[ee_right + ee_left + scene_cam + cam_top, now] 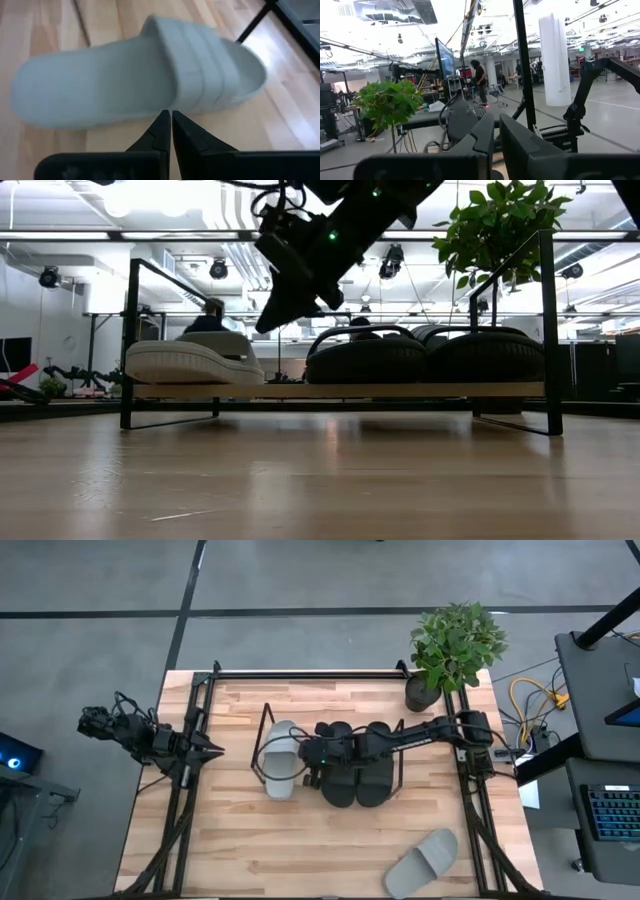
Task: Pick and place slides into the shelf
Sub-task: Put the left gray slides on the shelf
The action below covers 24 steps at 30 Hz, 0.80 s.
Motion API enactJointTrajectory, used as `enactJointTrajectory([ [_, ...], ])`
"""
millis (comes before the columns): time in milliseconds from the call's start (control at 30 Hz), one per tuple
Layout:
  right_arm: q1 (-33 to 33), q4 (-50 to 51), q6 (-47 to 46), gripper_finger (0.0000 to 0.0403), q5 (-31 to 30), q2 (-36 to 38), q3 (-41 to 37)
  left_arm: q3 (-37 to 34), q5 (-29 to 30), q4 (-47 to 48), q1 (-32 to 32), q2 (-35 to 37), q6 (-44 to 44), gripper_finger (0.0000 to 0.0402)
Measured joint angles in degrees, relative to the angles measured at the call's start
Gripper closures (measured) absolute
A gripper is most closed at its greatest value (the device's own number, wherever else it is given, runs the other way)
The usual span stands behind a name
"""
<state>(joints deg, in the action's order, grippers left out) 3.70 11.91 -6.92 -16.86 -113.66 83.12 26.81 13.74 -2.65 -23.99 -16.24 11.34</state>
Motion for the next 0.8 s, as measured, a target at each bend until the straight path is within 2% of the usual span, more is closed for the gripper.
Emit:
enactJointTrajectory([
  [533,-0.73,-0.89,-1.66,0.0394,-1.63,-2.00,0.03,0.45,-0.01,0.13,0.00,1.35,3.17,0.0387],
  [800,-1.64,-3.27,-2.06,0.0394,-1.63,-5.79,0.91,0.72,-0.02,0.09,0.00,1.44,3.14,0.0387],
])
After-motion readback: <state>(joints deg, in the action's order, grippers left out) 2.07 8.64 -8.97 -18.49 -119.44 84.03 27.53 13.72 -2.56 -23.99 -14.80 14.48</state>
